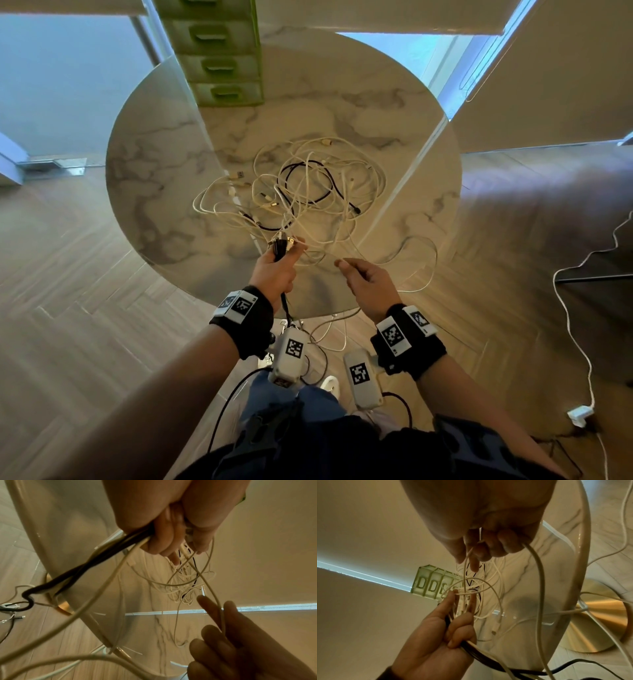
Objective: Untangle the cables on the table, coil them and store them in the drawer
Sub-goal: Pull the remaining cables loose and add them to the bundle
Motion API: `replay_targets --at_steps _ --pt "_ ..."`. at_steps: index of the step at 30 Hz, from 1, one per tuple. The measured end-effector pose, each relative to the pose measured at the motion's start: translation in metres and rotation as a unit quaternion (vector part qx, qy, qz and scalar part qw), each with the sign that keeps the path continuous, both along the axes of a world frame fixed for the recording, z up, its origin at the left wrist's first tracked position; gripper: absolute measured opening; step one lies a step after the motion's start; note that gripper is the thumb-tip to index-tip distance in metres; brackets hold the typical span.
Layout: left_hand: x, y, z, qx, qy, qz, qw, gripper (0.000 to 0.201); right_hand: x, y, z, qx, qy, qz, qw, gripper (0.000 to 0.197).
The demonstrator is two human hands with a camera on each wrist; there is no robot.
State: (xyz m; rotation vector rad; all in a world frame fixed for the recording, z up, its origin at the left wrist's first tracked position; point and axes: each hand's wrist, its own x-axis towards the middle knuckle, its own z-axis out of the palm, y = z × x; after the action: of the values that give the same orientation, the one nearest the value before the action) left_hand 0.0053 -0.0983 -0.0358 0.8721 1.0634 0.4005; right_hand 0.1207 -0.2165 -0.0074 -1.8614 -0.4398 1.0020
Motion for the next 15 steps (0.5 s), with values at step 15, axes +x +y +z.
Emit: replay_targets --at_steps 15 --pt "-0.008 0.005 0.012 -0.039 -0.021 0.01 0.999 0.012 -0.01 0.008 0.02 0.128 0.144 -0.177 0.965 0.018"
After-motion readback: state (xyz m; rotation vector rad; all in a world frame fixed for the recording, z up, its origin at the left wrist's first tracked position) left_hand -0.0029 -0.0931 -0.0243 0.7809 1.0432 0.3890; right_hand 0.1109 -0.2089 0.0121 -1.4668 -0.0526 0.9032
